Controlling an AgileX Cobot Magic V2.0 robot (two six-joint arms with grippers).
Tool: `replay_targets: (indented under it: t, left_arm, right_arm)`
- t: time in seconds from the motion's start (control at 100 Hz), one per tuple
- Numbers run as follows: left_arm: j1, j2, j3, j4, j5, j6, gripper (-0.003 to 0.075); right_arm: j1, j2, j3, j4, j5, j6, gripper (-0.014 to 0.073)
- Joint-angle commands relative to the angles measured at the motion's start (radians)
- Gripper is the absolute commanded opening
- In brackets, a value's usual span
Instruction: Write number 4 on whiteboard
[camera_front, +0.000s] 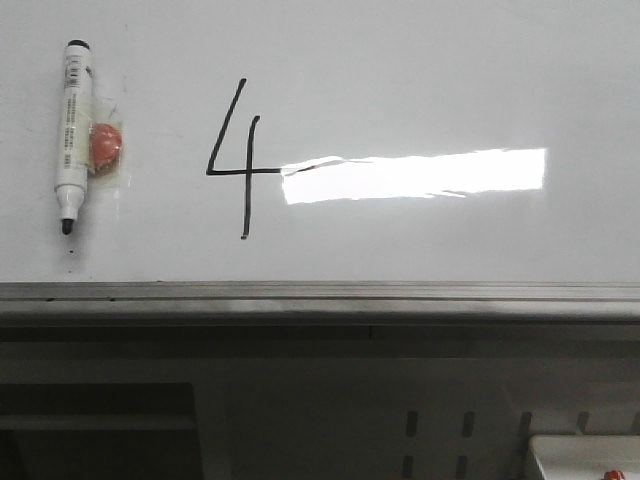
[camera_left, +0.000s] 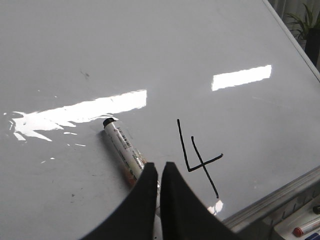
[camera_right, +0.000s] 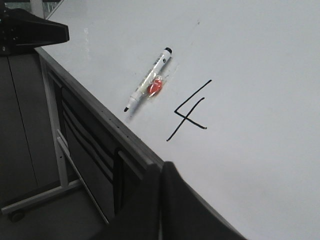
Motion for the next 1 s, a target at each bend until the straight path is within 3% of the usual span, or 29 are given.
replay_targets:
  t: [0.0, 0.74, 0.99]
  left_arm:
    - [0.001, -0.002, -0.026, 0.003, -0.078, -0.005, -0.0020]
    - [0.005, -0.002, -0.018, 0.005, -0.048, -0.005, -0.0020]
    - [0.240, -0.020, 0.010, 0.005, 0.059, -0.005, -0.0020]
  right_arm:
    - [-0.005, -0.034, 0.002, -0.010, -0.087, -0.010, -0.0064]
    - [-0.005, -0.048, 0.010, -0.010, -0.081, -0.010, -0.0064]
    - [-0.005, -0.048, 0.010, -0.010, -0.081, -0.010, -0.0064]
